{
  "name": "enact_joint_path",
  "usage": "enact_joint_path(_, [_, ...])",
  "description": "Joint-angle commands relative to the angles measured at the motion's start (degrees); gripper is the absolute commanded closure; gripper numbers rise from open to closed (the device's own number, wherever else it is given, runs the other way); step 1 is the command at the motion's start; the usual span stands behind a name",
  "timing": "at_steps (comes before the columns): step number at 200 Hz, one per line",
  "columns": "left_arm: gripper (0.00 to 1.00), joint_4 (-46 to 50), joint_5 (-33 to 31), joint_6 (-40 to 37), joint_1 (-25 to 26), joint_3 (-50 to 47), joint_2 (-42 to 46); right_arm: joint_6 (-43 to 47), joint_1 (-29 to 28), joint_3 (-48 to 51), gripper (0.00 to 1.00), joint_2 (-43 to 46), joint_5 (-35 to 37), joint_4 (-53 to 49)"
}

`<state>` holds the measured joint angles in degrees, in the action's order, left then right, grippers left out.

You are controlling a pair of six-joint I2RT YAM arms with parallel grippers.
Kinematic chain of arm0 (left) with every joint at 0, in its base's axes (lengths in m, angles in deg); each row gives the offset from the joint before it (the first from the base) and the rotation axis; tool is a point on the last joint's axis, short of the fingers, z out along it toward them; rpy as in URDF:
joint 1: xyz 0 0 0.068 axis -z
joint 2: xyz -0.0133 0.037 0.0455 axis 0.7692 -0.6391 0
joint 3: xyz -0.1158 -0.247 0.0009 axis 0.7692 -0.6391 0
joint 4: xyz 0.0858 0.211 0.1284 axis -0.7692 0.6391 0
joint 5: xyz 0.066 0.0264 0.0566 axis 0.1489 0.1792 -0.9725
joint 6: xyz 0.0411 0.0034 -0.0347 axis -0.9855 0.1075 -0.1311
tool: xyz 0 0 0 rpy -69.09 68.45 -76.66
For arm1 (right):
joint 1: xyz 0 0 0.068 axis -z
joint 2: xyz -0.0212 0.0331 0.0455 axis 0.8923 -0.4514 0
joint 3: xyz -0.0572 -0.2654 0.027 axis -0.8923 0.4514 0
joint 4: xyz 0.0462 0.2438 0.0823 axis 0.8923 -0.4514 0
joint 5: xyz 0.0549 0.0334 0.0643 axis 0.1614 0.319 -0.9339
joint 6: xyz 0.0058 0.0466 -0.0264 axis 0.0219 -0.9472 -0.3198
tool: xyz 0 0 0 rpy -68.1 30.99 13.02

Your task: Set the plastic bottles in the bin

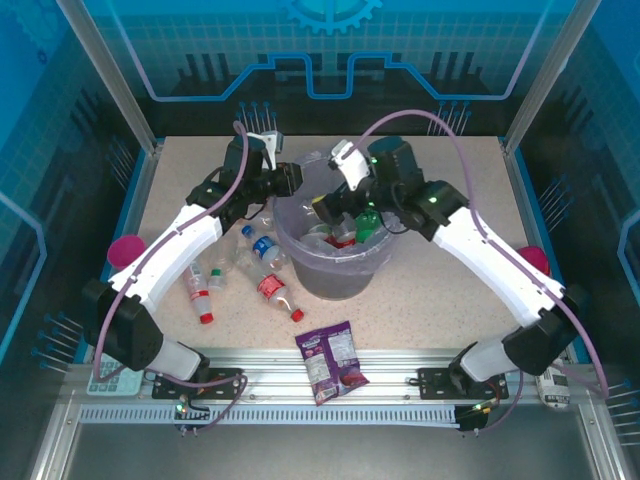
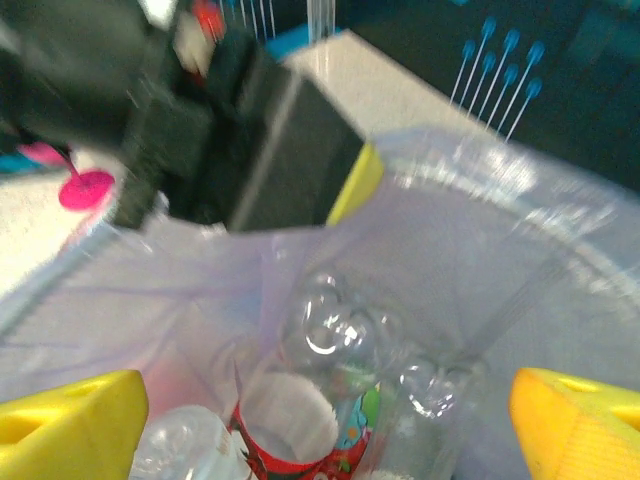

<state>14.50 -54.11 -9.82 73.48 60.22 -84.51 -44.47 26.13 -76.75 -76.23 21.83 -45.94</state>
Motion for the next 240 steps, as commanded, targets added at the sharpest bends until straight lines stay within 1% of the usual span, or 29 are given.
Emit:
enact_joint_path(1, [0.7, 0.6, 0.7, 2.6, 2.5, -2.0, -1.6, -2.2, 3.2, -1.0, 0.06, 2.6, 0.2, -0.8])
enact_joint_path(38, [0.7, -1.0, 0.6, 3.7, 4.9, -0.8, -3.4, -10.4, 13.7, 2.8, 0.09, 6.0, 0.0, -4.7])
enact_joint_path(58, [0.7, -1.8, 0.9, 4.2, 6.3, 0.5, -5.1, -14.1, 20.2, 5.1, 0.14, 7.5, -3.2, -8.0])
enact_joint_path(73, [0.7, -1.8, 0.5, 4.0, 7.5, 2.0, -6.7, -15.5, 23.6, 8.0, 0.19, 9.0, -5.7, -8.1])
enact_joint_path(86, [0.7, -1.6, 0.6, 3.8, 8.1, 3.5, -8.3, -16.2, 25.4, 10.0, 0.22, 10.0, -7.6, -7.8])
enact_joint_path(108, [0.7, -1.2, 0.7, 3.6, 8.8, 5.5, -9.8, -15.2, 26.2, 12.9, 0.23, 10.6, -12.2, -5.2])
enact_joint_path(126, [0.69, -0.8, 0.5, 3.1, 8.9, 6.5, -10.1, -15.9, 26.7, 13.8, 0.25, 9.5, -14.3, -4.0])
enact_joint_path(153, [0.58, 0.7, -0.7, 1.8, 8.9, 7.5, -9.6, -16.3, 26.7, 14.1, 0.29, 7.4, -14.1, -3.2])
enact_joint_path(191, [0.42, 2.5, -2.7, 0.1, 8.7, 8.5, -7.6, -17.2, 26.7, 14.8, 0.35, 6.9, -14.0, -1.6])
enact_joint_path(195, [0.39, 2.6, -2.8, 0.0, 8.7, 8.7, -7.4, -17.3, 26.7, 15.0, 0.36, 7.0, -14.1, -1.4])
enact_joint_path(219, [0.16, 3.0, -3.4, -0.7, 8.7, 9.5, -6.1, -17.7, 26.7, 16.0, 0.39, 7.5, -13.0, -0.8])
enact_joint_path(224, [0.12, 3.1, -3.4, -0.7, 8.5, 9.7, -5.8, -17.8, 26.7, 16.2, 0.41, 7.7, -12.6, -0.7])
enact_joint_path(240, [0.05, 3.1, -3.6, -0.9, 8.3, 10.2, -4.6, -18.0, 26.7, 16.8, 0.43, 8.2, -11.6, -0.6])
